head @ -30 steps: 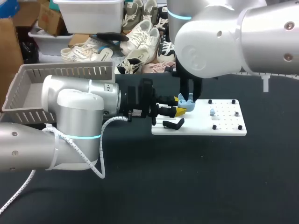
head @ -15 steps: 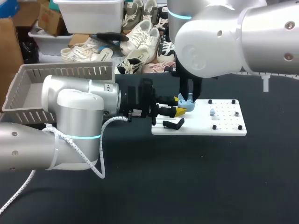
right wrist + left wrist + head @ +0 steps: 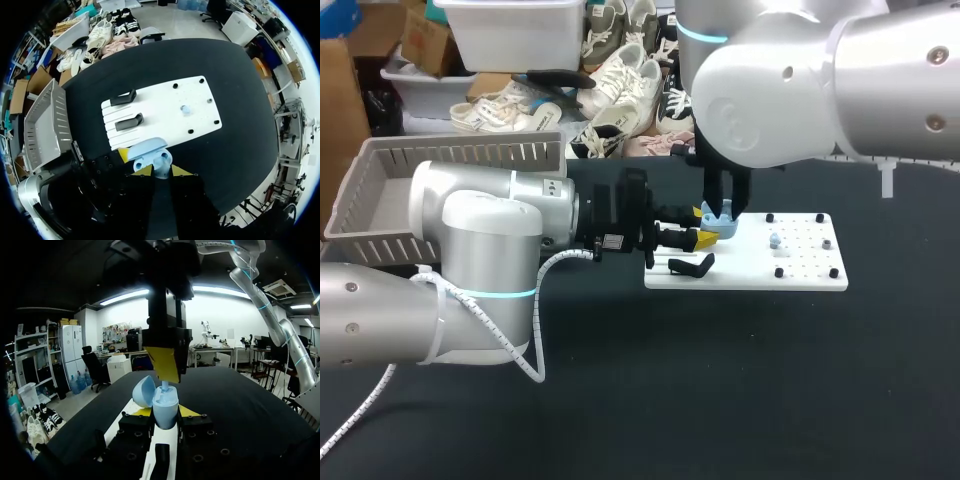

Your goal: Pick up each earbud case from the left stands, insert the matching earbuds, close the lid, and place the case in the box.

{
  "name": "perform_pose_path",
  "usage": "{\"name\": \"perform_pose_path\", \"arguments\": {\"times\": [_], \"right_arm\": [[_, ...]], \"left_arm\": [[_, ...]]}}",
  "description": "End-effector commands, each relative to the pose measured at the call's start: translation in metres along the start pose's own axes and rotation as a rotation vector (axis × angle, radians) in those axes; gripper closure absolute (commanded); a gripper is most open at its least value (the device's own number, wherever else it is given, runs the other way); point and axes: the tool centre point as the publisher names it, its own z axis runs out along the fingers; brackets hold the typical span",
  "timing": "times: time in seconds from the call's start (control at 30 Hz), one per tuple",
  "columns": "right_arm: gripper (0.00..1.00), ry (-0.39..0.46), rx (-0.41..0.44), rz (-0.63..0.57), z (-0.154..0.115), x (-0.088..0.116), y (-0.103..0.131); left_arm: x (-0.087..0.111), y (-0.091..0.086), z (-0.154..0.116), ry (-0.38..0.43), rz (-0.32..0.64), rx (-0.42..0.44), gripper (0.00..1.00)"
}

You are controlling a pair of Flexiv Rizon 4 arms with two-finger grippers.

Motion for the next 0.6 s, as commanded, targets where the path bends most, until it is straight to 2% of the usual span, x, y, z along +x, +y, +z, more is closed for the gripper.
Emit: {"name": "perform_pose_path", "arguments": {"times": [0.03,0.6], "right_arm": [[1.00,0.001,0.001,0.006,-0.0001,0.0006,-0.0001],[1.00,0.005,0.003,0.007,0.0009,0.0014,-0.0010]], "left_arm": [[0.0003,-0.0016,0.0004,-0.001,0.001,-0.007,1.00],[0.0003,-0.0016,0.0004,-0.001,0.001,-0.007,1.00]]}}
